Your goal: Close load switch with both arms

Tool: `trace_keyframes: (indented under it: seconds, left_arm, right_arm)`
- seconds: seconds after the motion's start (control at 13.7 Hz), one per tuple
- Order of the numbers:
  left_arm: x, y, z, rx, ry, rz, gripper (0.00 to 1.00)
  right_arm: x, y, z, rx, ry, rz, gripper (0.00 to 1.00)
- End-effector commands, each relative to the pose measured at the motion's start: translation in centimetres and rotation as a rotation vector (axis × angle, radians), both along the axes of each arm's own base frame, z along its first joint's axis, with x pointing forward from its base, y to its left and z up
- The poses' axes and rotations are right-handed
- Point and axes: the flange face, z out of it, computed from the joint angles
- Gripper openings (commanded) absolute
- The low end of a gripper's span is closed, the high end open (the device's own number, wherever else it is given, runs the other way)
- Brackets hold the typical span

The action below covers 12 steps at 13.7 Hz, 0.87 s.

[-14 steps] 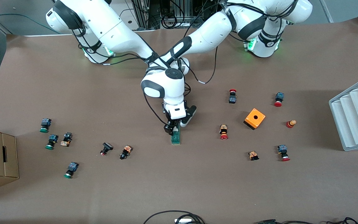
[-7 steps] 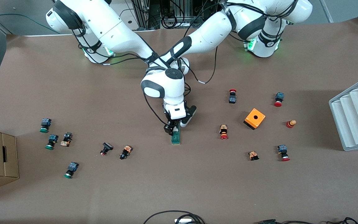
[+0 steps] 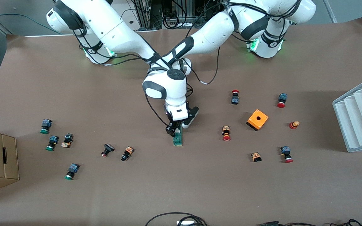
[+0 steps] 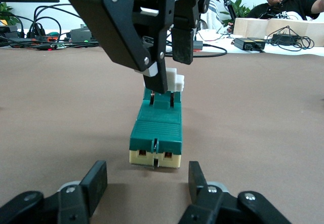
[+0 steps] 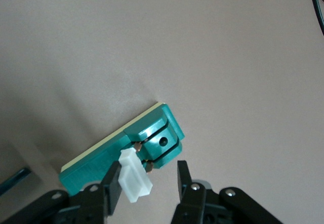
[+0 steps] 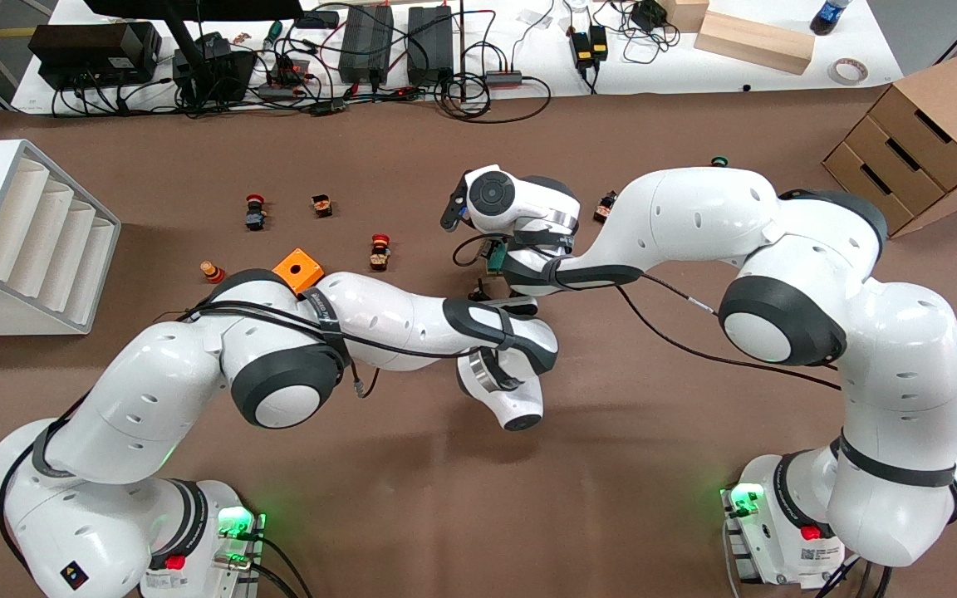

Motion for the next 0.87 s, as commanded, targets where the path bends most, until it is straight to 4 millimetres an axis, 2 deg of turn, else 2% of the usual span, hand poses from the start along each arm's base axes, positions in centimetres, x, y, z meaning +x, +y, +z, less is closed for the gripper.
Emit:
trace_keyframes:
  seconds: [0.0,0.8]
  left_arm:
    - [0.03,-0.28,-0.38,-0.008,-0.015,-0.003,0.74]
    - [-0.24,0.02,-1.03,0.008,-0.010,-0.008,0.75]
  right_arm:
    - [1.67,-0.31,0.78,0.005,-0.031,0.007,0.50]
    - [1.69,-0.29,0.74,0.004,-0.031,0.008,0.49]
